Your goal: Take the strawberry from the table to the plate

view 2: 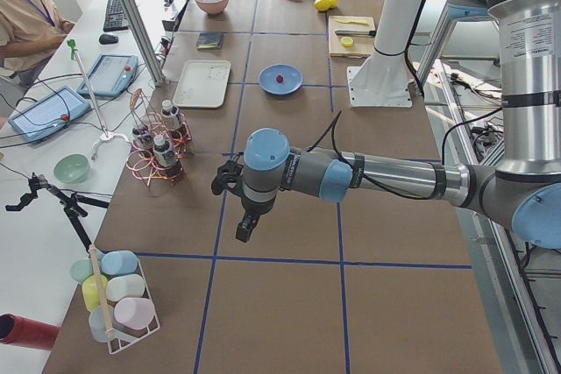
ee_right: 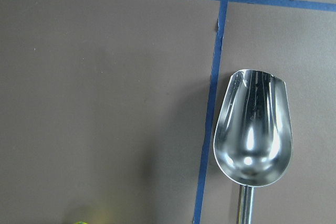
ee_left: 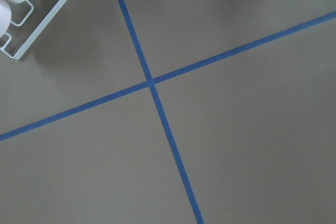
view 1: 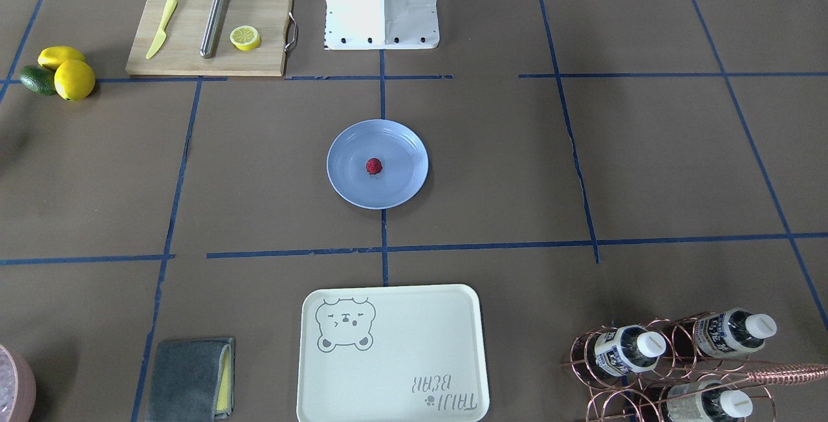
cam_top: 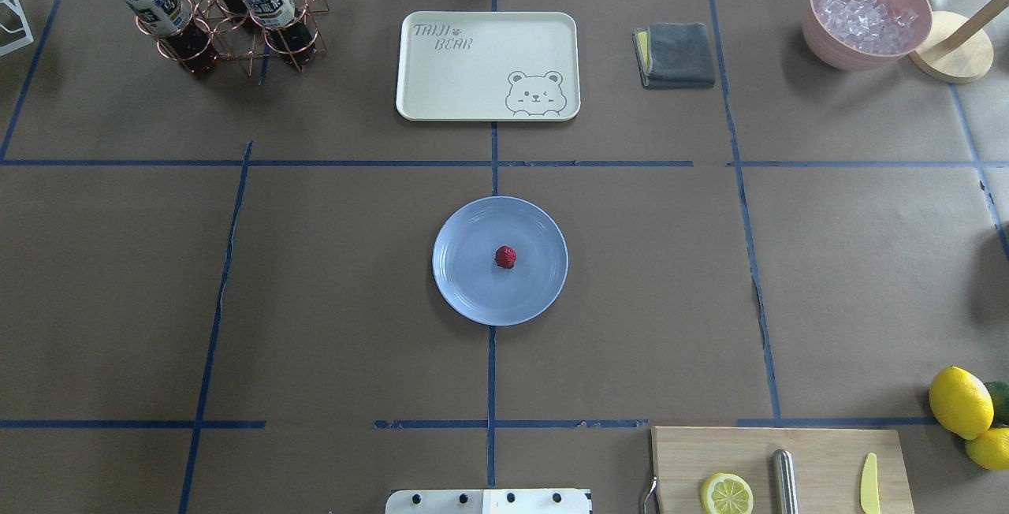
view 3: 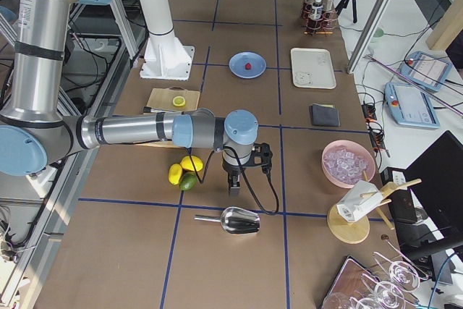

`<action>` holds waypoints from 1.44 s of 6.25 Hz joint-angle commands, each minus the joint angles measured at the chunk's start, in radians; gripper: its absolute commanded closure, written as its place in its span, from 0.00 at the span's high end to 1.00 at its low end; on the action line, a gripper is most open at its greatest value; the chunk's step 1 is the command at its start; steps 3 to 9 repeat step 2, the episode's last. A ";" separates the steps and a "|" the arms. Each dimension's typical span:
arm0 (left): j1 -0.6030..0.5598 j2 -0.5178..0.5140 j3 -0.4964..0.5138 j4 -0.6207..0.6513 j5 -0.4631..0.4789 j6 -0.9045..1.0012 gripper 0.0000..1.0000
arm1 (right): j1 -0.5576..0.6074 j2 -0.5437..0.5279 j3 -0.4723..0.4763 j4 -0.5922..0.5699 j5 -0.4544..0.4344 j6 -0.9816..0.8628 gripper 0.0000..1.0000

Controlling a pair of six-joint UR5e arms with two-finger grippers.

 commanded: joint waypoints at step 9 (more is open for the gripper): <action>-0.001 -0.020 -0.004 0.059 0.001 0.004 1.00 | 0.000 0.009 0.014 0.001 0.027 0.002 1.00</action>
